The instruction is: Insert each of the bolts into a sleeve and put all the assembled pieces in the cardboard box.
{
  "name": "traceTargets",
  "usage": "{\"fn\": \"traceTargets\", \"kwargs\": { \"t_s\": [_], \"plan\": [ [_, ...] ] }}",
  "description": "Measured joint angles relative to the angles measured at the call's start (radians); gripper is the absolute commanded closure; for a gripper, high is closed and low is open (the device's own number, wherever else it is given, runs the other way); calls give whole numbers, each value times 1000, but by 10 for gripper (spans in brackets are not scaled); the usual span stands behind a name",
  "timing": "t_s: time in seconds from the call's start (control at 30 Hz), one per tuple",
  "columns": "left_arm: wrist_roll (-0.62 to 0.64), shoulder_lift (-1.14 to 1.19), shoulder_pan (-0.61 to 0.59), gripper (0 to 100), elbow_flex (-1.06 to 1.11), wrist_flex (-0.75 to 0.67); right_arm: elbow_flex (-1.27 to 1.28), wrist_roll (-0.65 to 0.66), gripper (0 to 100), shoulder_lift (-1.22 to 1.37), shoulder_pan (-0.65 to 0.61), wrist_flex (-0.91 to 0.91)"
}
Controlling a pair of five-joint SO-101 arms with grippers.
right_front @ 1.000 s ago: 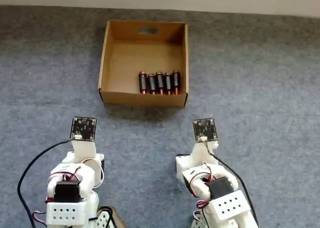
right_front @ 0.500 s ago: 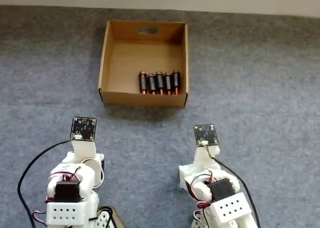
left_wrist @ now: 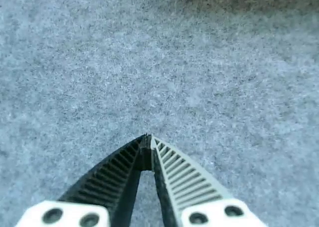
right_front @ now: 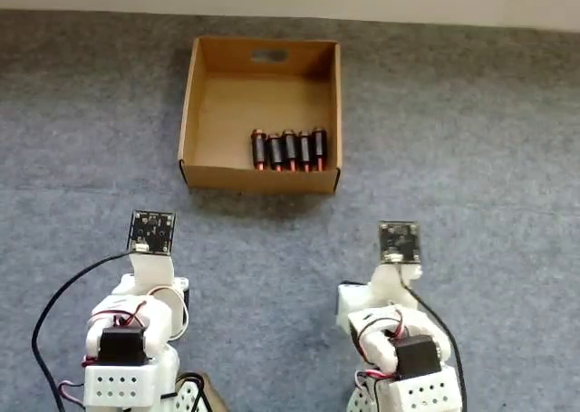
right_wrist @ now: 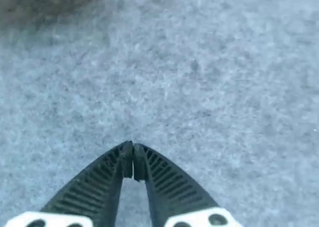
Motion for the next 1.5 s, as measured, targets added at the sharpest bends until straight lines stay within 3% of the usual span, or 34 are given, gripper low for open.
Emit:
{"fn": "traceTargets", "kwargs": {
  "t_s": [0.13, 0.27, 0.47, 1.5],
  "plan": [
    [0, -3, 0, 991, 0, 0, 0, 0, 981, -15, 147, 6],
    [0, -3, -3, 991, 0, 0, 0, 0, 981, -15, 173, 8],
    [0, -3, -54, 991, 0, 0, 0, 0, 981, -15, 180, 8],
    [0, -3, -54, 991, 0, 0, 0, 0, 981, -15, 180, 8]
  ]
}}
